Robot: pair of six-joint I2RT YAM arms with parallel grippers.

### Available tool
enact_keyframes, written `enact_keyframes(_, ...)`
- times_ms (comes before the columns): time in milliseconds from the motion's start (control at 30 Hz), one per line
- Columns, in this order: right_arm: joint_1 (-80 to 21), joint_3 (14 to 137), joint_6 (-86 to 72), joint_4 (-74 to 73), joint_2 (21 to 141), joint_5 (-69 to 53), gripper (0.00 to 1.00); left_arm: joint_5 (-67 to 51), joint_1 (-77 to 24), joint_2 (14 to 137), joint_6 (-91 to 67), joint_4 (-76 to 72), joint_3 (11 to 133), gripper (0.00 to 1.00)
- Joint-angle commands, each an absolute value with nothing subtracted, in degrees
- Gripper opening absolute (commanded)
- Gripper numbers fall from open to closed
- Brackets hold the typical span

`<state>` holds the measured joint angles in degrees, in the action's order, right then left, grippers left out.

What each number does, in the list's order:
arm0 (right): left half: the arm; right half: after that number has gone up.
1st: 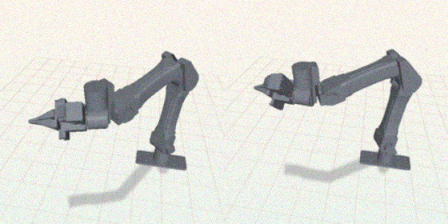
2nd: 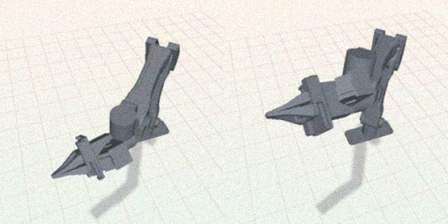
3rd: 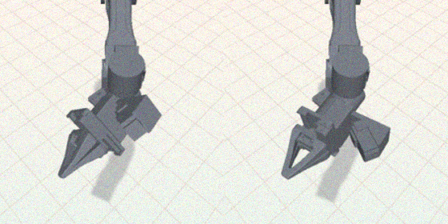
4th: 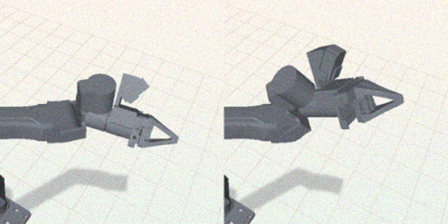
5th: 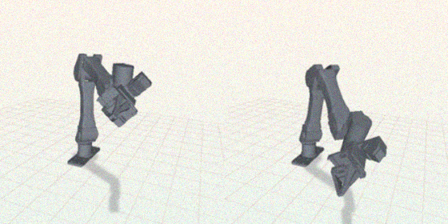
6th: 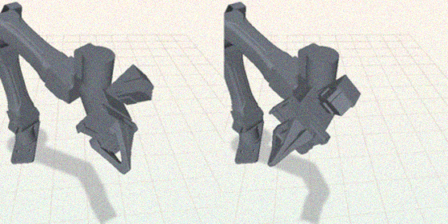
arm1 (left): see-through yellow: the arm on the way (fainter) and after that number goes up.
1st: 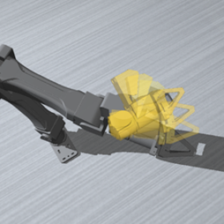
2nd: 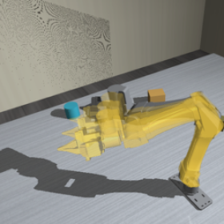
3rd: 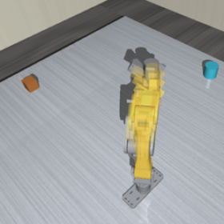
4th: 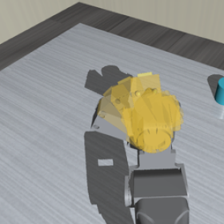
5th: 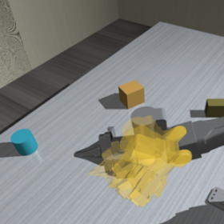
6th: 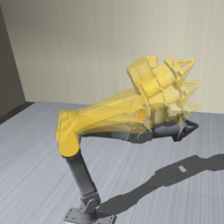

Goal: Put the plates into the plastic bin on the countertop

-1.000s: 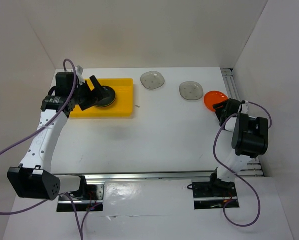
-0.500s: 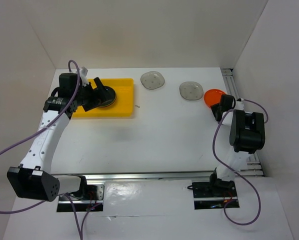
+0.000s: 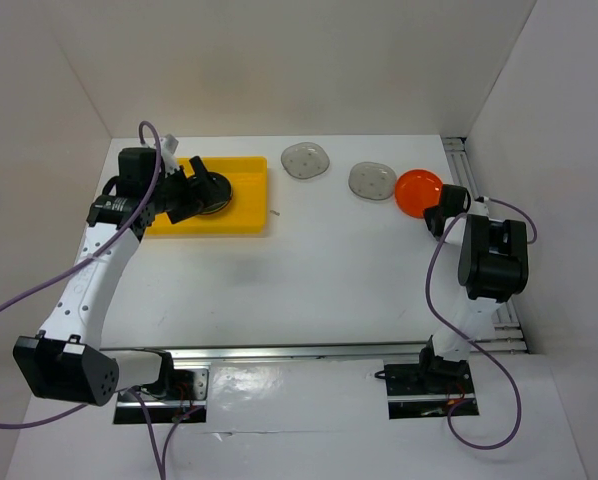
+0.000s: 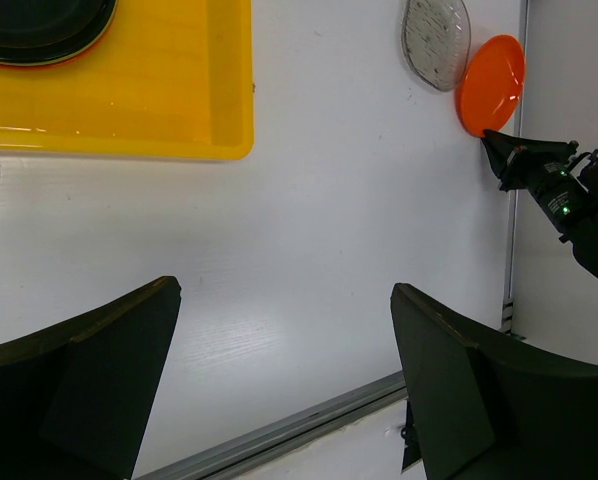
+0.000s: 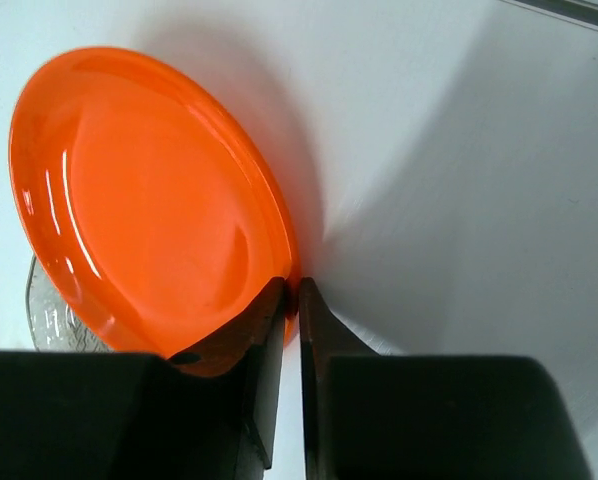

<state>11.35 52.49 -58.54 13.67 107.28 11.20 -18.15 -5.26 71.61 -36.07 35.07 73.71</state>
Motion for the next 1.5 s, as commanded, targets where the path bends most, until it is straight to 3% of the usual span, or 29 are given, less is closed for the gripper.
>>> enact_keyframes(0, 10.8, 51.2, -58.0, 1.3, 109.0, 13.6, 0.15, -19.4, -5.6, 70.0, -34.9, 33.0, 73.5, 1.00)
enact_keyframes(133, 10.8, 50.6, -58.5, 1.9, 107.6, 14.2, 0.13, -19.4, -6.2, 70.0, -34.9, 33.0, 73.5, 1.00)
enact_keyframes(333, 10.8, 52.5, -55.9, 2.5, 109.4, 11.9, 0.43, -18.8, -6.8, 70.0, -34.4, 33.0, 73.5, 1.00)
enact_keyframes(433, 10.8, 52.5, -55.9, 3.7, 110.6, 11.9, 0.49, -18.8, -6.8, 70.0, -34.4, 33.0, 73.5, 1.00)
enact_keyframes(567, 10.8, 52.5, -55.4, 5.4, 111.8, 10.0, 0.49, -18.8, -6.8, 70.0, -34.4, 33.0, 73.5, 1.00)
enact_keyframes(1000, 11.9, 56.8, -55.9, 1.0, 116.6, 9.8, 0.27, -18.3, -6.8, 70.0, -34.4, 33.0, 73.5, 1.00)
enact_keyframes(1033, 11.9, 56.8, -55.9, 1.5, 116.6, 9.8, 0.21, -18.3, -6.8, 70.0, -34.4, 33.0, 73.5, 1.00)
enact_keyframes(1100, 11.9, 56.8, -56.4, 1.5, 116.6, 9.3, 0.17, -18.3, -6.8, 70.0, -34.4, 33.0, 73.5, 1.00)
enact_keyframes(1167, 11.9, 56.8, -57.0, 1.0, 116.6, 9.3, 0.03, -18.3, -6.8, 70.6, -34.4, 33.0, 73.5, 1.00)
enact_keyframes(1200, 12.4, 56.8, -57.0, 1.0, 116.6, 9.3, 0.00, -18.3, -6.8, 70.6, -34.4, 33.0, 73.5, 1.00)
enact_keyframes(1467, 11.5, 56.2, -59.4, -3.1, 105.0, 15.3, 0.00, -19.9, -7.3, 71.1, -32.7, 32.5, 72.9, 1.00)
